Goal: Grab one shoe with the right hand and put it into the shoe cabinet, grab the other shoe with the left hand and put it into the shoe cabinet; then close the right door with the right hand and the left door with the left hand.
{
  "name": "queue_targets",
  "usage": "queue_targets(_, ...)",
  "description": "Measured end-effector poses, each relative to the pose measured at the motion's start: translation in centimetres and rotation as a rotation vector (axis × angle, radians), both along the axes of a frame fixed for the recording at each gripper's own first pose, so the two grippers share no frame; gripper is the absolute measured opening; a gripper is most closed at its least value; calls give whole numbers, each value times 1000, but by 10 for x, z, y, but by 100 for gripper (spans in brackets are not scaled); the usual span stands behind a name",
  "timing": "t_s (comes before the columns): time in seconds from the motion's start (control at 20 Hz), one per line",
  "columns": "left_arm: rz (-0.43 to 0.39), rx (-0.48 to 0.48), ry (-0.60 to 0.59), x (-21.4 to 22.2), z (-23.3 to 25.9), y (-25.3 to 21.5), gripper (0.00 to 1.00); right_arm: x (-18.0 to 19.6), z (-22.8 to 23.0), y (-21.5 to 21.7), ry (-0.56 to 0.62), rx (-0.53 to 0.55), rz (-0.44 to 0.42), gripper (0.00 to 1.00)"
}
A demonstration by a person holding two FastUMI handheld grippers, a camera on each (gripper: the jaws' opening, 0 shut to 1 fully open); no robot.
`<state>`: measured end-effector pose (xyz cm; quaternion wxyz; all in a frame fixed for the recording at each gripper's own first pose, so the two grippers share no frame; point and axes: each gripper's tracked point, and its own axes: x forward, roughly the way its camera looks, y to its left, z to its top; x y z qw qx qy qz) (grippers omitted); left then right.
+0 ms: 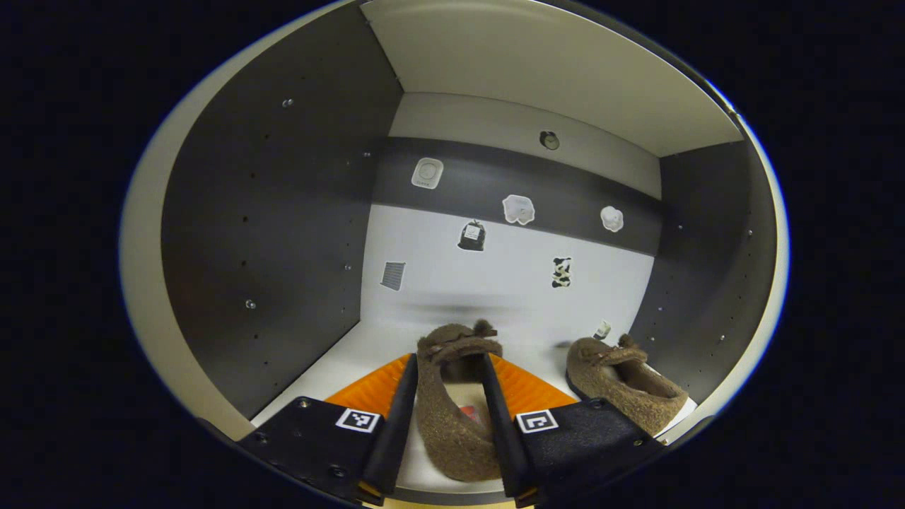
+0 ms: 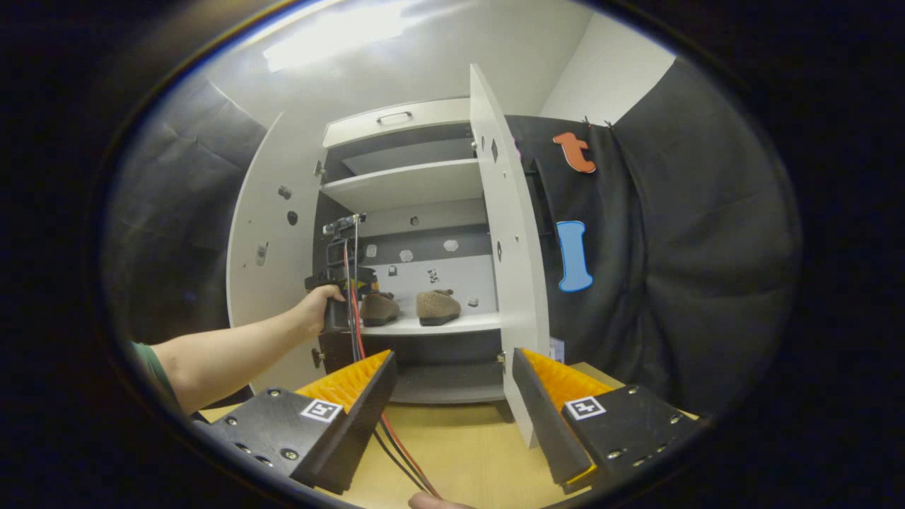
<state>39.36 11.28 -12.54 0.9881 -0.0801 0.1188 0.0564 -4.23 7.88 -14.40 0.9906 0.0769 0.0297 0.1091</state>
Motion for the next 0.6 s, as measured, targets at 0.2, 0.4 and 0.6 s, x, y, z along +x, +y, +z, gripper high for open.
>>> queue_targets(0.2, -26, -23, -84, -29, 31, -12, 91, -5, 3, -7, -13, -10, -25, 99)
queue_targets(0.4, -74, 17, -159, -78, 71, -21, 97, -13, 12, -15, -30, 4, -40, 99)
queue_targets(0.6, -100, 74, -231, -140, 98, -23, 96, -14, 16, -33, -49, -12, -67, 99)
